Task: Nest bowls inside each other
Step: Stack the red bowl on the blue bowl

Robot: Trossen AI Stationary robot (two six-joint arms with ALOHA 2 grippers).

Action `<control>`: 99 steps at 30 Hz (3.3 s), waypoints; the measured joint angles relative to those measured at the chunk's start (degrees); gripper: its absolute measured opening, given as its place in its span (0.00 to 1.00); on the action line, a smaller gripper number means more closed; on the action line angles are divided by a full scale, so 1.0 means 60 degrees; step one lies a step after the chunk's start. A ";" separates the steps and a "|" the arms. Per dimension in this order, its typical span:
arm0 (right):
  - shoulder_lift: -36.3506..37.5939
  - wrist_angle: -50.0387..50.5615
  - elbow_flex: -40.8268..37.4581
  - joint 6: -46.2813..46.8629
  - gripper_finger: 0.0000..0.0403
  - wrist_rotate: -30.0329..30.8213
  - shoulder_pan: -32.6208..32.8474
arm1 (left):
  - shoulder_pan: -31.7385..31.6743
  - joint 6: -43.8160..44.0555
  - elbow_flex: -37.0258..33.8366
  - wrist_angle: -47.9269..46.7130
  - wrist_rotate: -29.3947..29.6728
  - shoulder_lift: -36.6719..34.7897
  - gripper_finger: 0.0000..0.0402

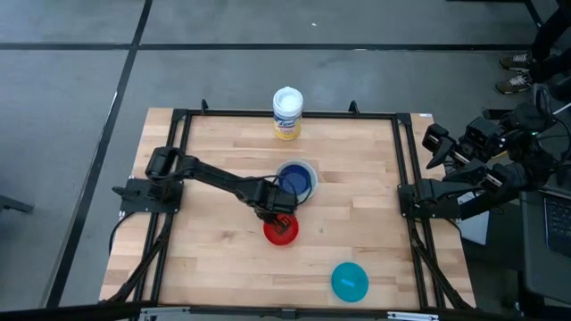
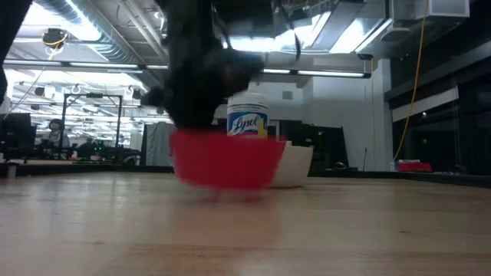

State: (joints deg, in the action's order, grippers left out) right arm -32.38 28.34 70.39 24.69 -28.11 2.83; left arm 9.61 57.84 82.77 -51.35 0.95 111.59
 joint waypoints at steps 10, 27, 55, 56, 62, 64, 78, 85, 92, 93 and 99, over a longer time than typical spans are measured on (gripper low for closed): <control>0.0000 0.0000 -0.0001 -0.0040 0.46 0.0014 0.0003 | 0.0683 0.0692 0.0785 0.0797 0.1507 -0.1817 0.00; 0.0000 -0.0004 0.0000 -0.0372 0.46 0.0043 0.0004 | -0.3258 -0.0830 0.0771 0.0936 0.0698 -0.2526 0.00; 0.0000 0.0000 0.0000 -0.0612 0.46 0.0112 0.0004 | -0.3661 -0.1258 0.0785 0.0311 -0.0548 -0.0642 0.00; 0.0000 0.0000 0.0000 -0.0612 0.46 0.0112 0.0002 | -0.3661 -0.1250 0.0785 0.0350 -0.0547 -0.0642 0.00; 0.0000 0.0000 0.0000 -0.0608 0.46 0.0112 0.0001 | -0.3661 -0.1241 0.0787 0.0469 -0.0500 -0.0642 0.00; 0.0000 0.0000 0.0000 -0.0608 0.46 0.0112 0.0003 | -0.3672 -0.1245 0.0785 0.0462 -0.0447 -0.0642 0.00; 0.0000 0.0000 0.0000 -0.0583 0.46 0.0108 0.0000 | -0.3942 -0.1343 0.0792 0.0530 -0.0312 -0.0431 0.00; 0.0000 0.0000 0.0000 -0.0583 0.46 0.0108 0.0002 | -0.3904 -0.1343 0.0792 0.0639 -0.0404 0.0003 0.00; 0.0000 -0.0003 0.0000 -0.0586 0.46 0.0108 0.0003 | -0.3905 -0.1382 0.0796 0.0688 -0.0437 0.0232 0.00; 0.0004 -0.0004 0.0000 -0.0586 0.46 0.0108 0.0004 | -0.3905 -0.1388 0.0796 0.0749 -0.0437 0.0289 0.00; 0.0000 0.0004 -0.0003 -0.0590 0.46 0.0108 0.0004 | -0.3858 -0.1419 0.0796 0.0906 -0.0596 0.0519 0.00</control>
State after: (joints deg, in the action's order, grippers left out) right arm -32.38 28.36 70.37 21.15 -27.46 2.85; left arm -13.54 49.32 87.55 -45.91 -2.63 114.71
